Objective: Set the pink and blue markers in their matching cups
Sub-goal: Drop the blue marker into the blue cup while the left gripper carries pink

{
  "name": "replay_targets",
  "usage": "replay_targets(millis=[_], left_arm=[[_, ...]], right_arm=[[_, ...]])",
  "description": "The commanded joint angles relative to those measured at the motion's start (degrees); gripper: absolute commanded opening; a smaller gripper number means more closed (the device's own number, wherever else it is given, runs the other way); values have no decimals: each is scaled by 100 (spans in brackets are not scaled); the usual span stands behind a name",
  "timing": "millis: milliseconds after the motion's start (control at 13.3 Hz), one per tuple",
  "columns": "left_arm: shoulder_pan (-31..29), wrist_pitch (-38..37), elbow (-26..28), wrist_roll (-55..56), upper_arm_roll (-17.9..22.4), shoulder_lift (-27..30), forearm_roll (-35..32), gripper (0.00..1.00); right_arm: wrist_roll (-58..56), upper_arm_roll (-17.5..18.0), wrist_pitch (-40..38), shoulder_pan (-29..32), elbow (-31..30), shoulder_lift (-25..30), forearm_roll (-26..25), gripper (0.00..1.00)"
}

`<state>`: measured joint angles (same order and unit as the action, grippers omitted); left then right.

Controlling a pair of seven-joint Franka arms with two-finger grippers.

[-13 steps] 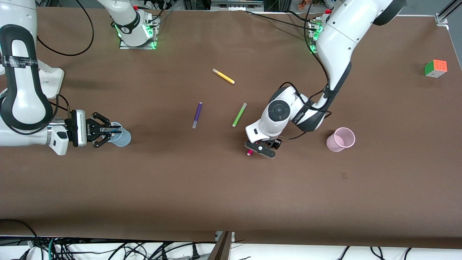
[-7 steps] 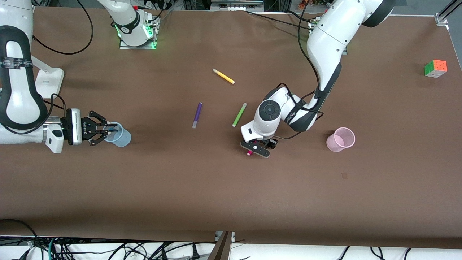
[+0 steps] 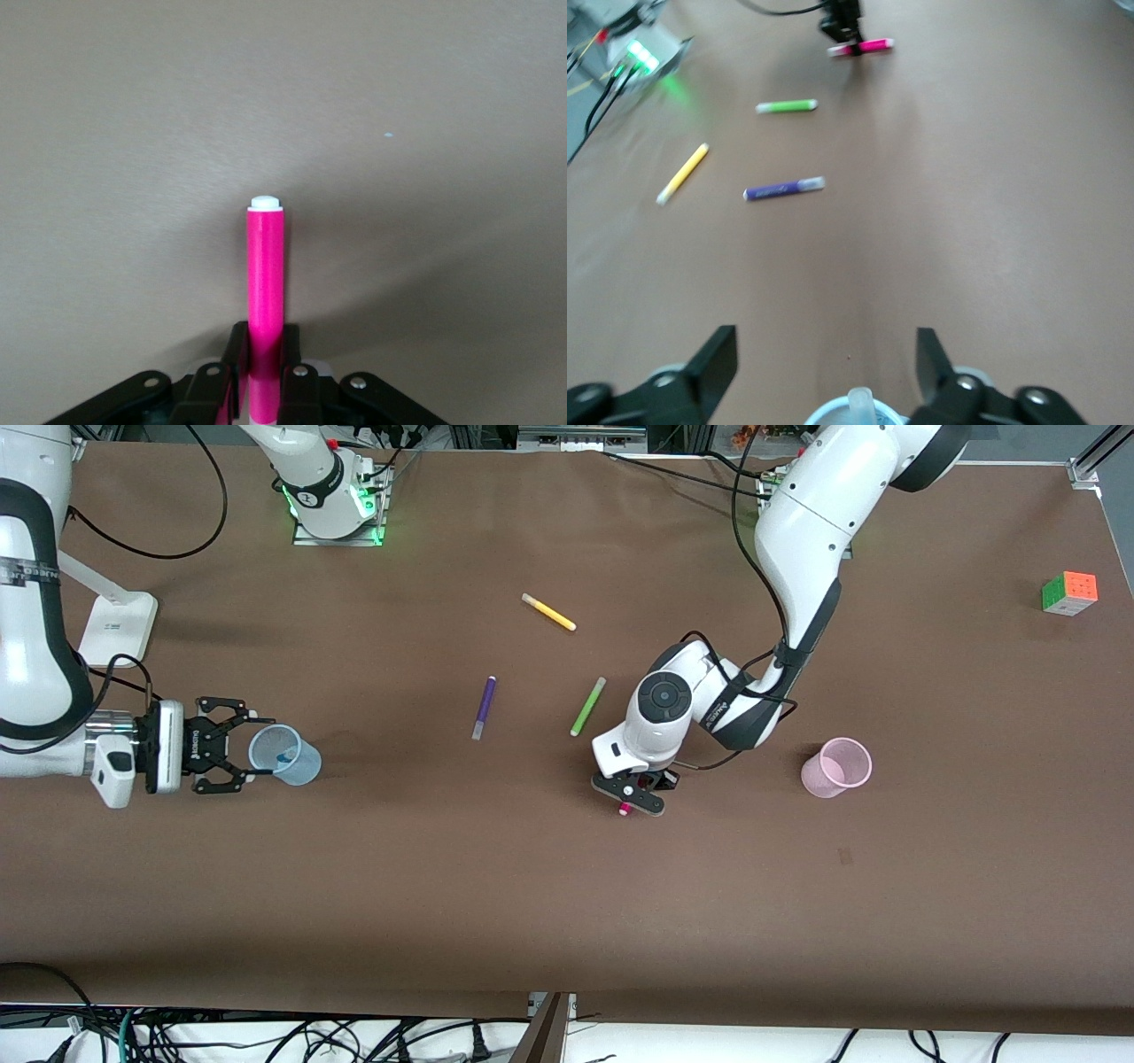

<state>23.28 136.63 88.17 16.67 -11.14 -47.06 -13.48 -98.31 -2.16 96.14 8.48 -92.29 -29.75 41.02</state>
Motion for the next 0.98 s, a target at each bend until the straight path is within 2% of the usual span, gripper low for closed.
replay_targets(millis=[0, 150, 300, 451, 676, 901], left_arm=[[-323, -616, -80, -32, -54, 336, -121, 0], [-351, -1293, -37, 431, -72, 871, 159, 0], [-386, -2355, -159, 697, -37, 1416, 301, 0], [-718, -3297, -352, 654, -72, 1804, 493, 0], [-1315, -4405, -1071, 715, -19, 1937, 1643, 0], [-2124, -5022, -1197, 846, -19, 1955, 2426, 0]], right_arm=[[1711, 49, -8, -187, 360, 127, -173, 100], [3135, 49, -34, -363, 790, 127, -567, 100], [4647, 58, -87, -513, 1159, 145, -1103, 100], [5878, 67, -113, -706, 1187, 337, -1446, 100], [7786, 76, -113, -1136, 1187, 610, -2193, 100], [9254, 58, -515, -1418, 1187, 847, -2695, 100]])
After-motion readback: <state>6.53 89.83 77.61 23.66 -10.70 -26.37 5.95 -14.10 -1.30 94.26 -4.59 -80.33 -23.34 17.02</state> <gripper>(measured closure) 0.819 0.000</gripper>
